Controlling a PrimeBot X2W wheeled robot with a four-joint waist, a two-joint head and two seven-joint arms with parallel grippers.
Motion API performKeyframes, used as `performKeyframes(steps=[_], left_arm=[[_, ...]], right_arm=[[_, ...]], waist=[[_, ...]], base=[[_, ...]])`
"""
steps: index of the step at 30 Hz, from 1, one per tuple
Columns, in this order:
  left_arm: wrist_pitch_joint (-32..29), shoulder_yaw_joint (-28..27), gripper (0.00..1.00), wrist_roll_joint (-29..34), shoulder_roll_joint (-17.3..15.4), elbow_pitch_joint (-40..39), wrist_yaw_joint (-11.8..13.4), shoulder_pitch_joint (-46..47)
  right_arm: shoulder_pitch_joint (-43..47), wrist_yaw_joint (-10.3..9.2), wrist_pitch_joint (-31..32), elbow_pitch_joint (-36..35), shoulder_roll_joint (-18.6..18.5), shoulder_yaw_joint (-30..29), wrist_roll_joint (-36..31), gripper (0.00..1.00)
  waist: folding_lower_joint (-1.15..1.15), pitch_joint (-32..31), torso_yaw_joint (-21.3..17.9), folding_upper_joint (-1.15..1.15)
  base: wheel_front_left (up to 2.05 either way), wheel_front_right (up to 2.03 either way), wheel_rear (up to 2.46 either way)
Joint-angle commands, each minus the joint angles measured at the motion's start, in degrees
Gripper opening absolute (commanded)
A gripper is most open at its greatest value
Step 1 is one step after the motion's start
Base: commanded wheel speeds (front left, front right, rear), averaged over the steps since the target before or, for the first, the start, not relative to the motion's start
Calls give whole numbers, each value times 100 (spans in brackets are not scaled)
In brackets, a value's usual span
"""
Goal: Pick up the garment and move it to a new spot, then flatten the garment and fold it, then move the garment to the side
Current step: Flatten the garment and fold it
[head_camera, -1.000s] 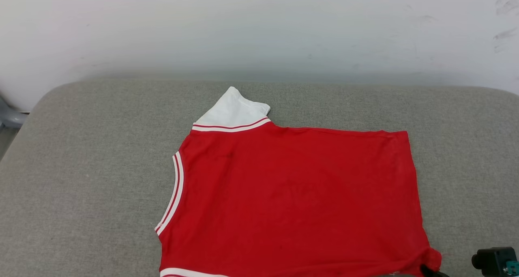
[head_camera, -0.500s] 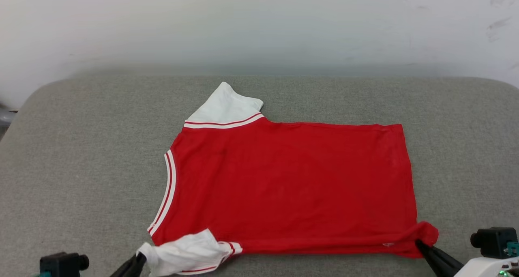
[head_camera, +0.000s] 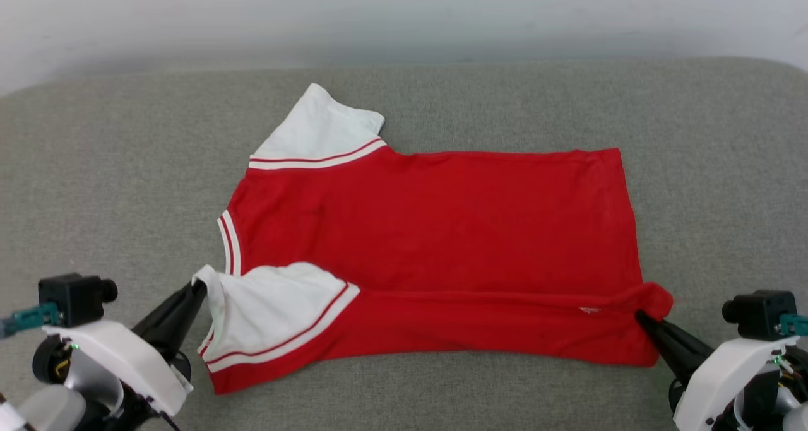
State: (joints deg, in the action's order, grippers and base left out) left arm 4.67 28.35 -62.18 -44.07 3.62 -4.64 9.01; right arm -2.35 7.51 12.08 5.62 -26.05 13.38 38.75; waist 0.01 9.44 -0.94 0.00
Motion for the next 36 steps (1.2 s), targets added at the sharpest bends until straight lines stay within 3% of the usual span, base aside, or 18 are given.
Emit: performKeyframes(steps=[1, 17, 28, 29, 30, 31, 32, 36], left_arm=[[-52, 2, 0, 33, 34, 138, -67, 196], [-196, 594, 0, -44, 388, 1597, -277, 1388], [151, 1195, 0, -191, 414, 2066, -278, 1614], [210, 1208, 45, -166, 406, 2119, -277, 1644], [210, 1208, 45, -166, 406, 2119, -277, 1644], [259, 1226, 100, -151, 406, 2155, -278, 1673], [299, 1233, 100, -141, 387, 2183, -278, 1709], [395, 1252, 100, 4, 272, 2220, -274, 1796]], right_arm=[[-153, -4, -2, 47, -23, 15, -28, 0], [-975, -5, -32, 629, 23, 309, -183, 0], [-914, -5, -242, 785, 169, 221, -203, 0], [-881, -5, -279, 774, 196, 177, -207, 30], [-881, -5, -279, 774, 196, 177, -207, 30], [-835, -5, -298, 760, 223, 144, -199, 94], [-801, -5, -347, 735, 248, 78, -205, 100], [-683, -5, -456, 601, 344, -108, -291, 100]], waist=[[-1, 198, -54, 0], [-1, 875, -102, 0], [-1, 705, -43, 0], [-1, 658, -26, 0], [-1, 658, -26, 0], [-1, 601, -5, 0], [-1, 548, 14, 0], [-1, 342, 82, 0]], base=[[0, 0, 0], [0, 0, 0], [0, 0, 0], [0, 0, 0], [0, 0, 0], [0, 0, 0], [0, 0, 0], [0, 0, 0]])
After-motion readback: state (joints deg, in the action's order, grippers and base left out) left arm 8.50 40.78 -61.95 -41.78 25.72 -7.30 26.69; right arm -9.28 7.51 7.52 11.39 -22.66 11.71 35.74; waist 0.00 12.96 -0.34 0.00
